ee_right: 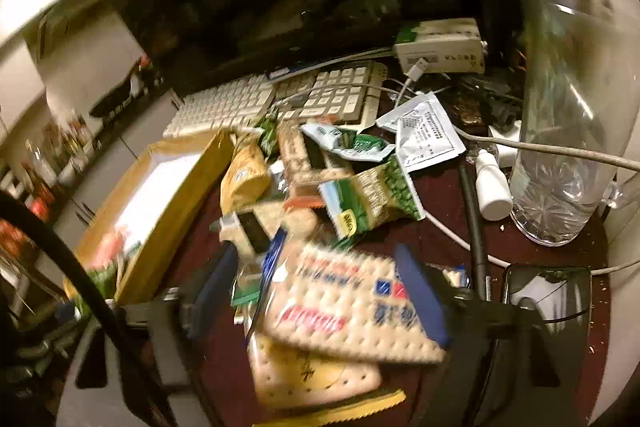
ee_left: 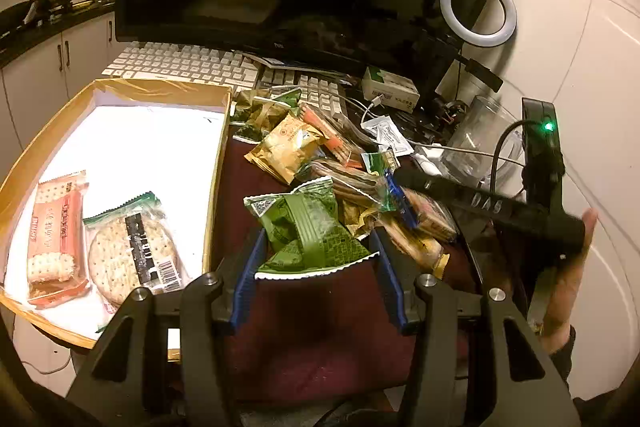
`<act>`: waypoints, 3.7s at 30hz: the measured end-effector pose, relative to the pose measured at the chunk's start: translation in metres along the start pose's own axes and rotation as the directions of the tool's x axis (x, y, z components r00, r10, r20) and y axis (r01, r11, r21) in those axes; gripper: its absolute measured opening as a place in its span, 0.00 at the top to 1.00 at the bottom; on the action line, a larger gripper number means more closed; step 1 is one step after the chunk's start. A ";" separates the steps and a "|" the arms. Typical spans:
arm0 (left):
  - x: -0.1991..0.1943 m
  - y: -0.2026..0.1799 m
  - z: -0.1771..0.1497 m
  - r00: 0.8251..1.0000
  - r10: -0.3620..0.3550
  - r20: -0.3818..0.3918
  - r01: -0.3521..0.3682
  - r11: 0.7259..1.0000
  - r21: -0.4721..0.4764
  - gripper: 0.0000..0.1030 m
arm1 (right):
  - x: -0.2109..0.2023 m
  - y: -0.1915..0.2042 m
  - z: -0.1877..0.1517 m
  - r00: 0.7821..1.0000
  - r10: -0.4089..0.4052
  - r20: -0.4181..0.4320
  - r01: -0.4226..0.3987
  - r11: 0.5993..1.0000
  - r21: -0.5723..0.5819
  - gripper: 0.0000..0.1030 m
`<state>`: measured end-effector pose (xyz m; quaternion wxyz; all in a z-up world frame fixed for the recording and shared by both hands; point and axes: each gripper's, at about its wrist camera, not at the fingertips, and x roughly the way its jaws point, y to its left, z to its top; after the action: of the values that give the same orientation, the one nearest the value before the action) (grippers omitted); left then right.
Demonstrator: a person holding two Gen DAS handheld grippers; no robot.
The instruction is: Organize snacks
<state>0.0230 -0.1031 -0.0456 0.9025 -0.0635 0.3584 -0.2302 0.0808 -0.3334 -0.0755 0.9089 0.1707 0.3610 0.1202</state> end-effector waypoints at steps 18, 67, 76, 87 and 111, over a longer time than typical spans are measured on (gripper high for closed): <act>0.003 0.000 -0.002 1.000 -0.002 -0.015 0.002 1.000 -0.002 0.47 | -0.014 -0.036 0.000 0.991 0.091 -0.101 -0.075 0.984 0.159 0.19; -0.051 0.113 0.042 0.977 0.158 0.140 -0.124 0.966 -0.226 0.47 | 0.042 0.139 0.019 0.945 0.307 -0.114 -0.322 0.934 -0.152 0.26; 0.015 0.155 0.067 0.973 0.209 -0.098 -0.221 0.965 -0.139 0.47 | 0.112 0.205 0.049 0.953 0.237 -0.191 -0.272 0.944 -0.187 0.26; 0.048 0.160 0.055 0.931 0.264 -0.250 -0.290 0.955 -0.070 0.47 | 0.156 0.212 0.031 0.963 0.123 -0.241 -0.184 0.951 -0.249 0.25; -0.027 0.051 0.015 0.990 0.125 0.066 -0.124 0.992 -0.021 0.18 | 0.002 0.102 0.008 0.944 0.325 -0.056 -0.330 0.931 -0.156 0.20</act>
<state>0.0349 -0.0464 -0.0324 0.9261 -0.0564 0.3332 -0.1681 0.0786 -0.2416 -0.0310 0.8817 0.1519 0.3298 0.3014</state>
